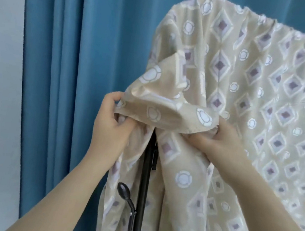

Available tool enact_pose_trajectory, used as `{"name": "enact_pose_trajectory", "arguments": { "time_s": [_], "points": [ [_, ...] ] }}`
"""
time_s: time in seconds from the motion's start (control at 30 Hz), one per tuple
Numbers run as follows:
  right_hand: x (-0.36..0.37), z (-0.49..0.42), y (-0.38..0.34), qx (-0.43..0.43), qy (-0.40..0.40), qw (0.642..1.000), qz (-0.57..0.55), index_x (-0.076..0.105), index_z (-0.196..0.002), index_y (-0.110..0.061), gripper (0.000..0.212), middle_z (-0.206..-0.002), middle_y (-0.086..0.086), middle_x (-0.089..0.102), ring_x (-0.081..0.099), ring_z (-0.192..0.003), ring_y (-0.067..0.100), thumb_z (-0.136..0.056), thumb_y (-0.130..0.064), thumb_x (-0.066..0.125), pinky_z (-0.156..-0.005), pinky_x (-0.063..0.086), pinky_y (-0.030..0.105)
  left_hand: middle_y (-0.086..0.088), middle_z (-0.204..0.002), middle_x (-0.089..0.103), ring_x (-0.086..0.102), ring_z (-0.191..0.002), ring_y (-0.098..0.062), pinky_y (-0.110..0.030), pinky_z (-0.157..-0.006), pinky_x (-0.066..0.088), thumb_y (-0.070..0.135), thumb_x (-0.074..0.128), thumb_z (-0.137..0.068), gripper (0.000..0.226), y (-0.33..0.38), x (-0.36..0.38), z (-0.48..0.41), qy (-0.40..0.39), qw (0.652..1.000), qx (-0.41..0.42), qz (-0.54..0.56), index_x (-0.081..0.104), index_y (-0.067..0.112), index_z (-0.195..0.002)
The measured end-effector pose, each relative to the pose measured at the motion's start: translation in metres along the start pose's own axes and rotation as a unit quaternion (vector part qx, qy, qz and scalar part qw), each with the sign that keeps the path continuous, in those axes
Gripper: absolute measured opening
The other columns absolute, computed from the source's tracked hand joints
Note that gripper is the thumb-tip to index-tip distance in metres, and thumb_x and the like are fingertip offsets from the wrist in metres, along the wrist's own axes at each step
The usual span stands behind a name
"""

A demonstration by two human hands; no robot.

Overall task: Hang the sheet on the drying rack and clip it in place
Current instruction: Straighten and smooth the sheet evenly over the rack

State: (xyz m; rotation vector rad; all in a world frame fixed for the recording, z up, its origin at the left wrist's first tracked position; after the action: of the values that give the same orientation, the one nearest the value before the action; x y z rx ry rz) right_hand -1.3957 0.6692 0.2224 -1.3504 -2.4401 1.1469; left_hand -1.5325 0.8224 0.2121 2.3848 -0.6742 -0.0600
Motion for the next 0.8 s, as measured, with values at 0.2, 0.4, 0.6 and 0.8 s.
{"name": "enact_pose_trajectory", "arguments": {
  "time_s": [0.2,0.4,0.6,0.8],
  "points": [
    [0.046,-0.001,-0.006,-0.003,-0.1,0.977,-0.188,0.068,-0.1,-0.021,0.026,-0.098,-0.006,0.074,0.067,-0.099,0.008,-0.074,-0.018,0.069,-0.082,0.053,0.022,0.015,-0.06,0.056,0.051,-0.064,-0.005,-0.021,-0.06,0.043,0.004,0.048,-0.09,0.04,0.003,-0.035,0.003,0.075,0.996,-0.041,0.034,0.058,0.029,-0.062],
    [0.105,0.015,-0.029,-0.041,-0.214,0.964,-0.155,0.065,-0.069,-0.032,0.028,-0.061,-0.017,0.065,0.061,-0.064,-0.003,-0.076,-0.006,0.074,-0.065,0.046,0.013,0.009,-0.057,0.056,0.053,-0.059,-0.007,-0.024,-0.058,0.045,0.012,0.048,-0.091,0.046,0.008,-0.073,0.012,0.115,0.984,-0.092,0.095,0.057,0.028,-0.049],
    [0.169,0.032,-0.038,-0.01,-0.289,0.947,-0.141,0.05,-0.081,-0.004,0.022,-0.056,-0.006,0.046,0.046,-0.051,0.008,-0.077,0.0,0.072,-0.054,0.041,0.022,0.011,-0.057,0.05,0.047,-0.052,-0.001,-0.017,-0.05,0.038,0.011,0.042,-0.091,0.034,0.005,-0.132,0.011,0.188,0.974,-0.102,0.079,0.049,0.022,-0.061],
    [0.224,0.011,-0.055,-0.016,-0.166,0.984,-0.061,0.044,-0.066,-0.023,0.032,-0.055,-0.011,0.048,0.05,-0.054,0.009,-0.078,-0.014,0.073,-0.058,0.043,0.027,0.013,-0.06,0.051,0.051,-0.061,-0.005,-0.024,-0.062,0.04,0.024,0.046,-0.094,0.039,0.007,-0.182,-0.014,0.195,0.971,-0.093,0.103,0.049,0.027,-0.055]
  ]
}}
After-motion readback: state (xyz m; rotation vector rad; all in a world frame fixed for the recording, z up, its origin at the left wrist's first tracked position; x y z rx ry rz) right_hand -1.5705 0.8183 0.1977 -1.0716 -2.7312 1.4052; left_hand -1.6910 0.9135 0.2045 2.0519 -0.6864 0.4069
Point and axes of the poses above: each hand's wrist, its own z-axis away from the middle knuckle, its own x-axis out of the palm, y = z × x, the point moved 7 cm from there along -z, towards the middle knuckle
